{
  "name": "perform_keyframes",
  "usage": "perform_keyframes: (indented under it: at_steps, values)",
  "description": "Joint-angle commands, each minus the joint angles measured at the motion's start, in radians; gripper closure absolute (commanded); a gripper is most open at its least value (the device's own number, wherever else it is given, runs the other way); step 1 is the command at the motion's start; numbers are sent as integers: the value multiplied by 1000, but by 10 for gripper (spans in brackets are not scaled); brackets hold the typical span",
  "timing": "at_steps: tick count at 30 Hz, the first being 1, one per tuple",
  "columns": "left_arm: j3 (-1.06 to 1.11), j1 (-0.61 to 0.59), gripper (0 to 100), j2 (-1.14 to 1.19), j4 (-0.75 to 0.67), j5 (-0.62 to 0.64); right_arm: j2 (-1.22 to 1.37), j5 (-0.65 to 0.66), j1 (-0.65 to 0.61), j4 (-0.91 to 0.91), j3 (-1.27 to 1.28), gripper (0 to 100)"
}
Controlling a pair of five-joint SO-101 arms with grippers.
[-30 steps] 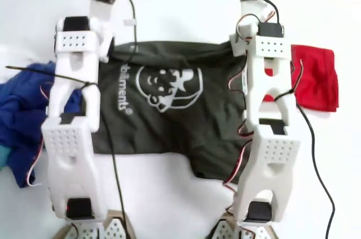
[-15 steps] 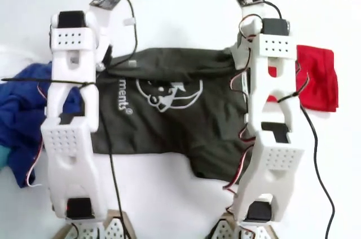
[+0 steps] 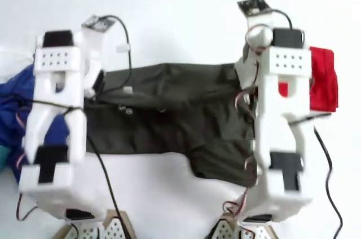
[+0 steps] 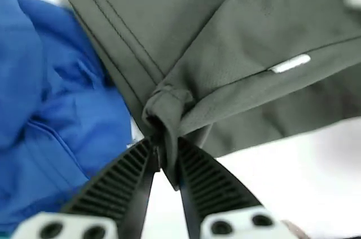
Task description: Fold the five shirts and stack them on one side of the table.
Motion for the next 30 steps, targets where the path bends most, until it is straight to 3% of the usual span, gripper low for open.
perform_keyframes:
  at_steps: [1,9,15,23,30]
  values:
    - [180,-11,974,-178,-64,-38,-320,41,-12,-139,351,981]
    - [467,-60,974,-368,-173,-100,-756,100,18,-236,861,981]
    - [595,-103,974,-381,-218,-112,-872,117,18,-220,980,981]
    - [848,-100,974,-381,-453,-140,-918,187,18,-229,1100,981]
    - [909,-101,973,-379,-546,-149,-912,259,25,-259,1171,981]
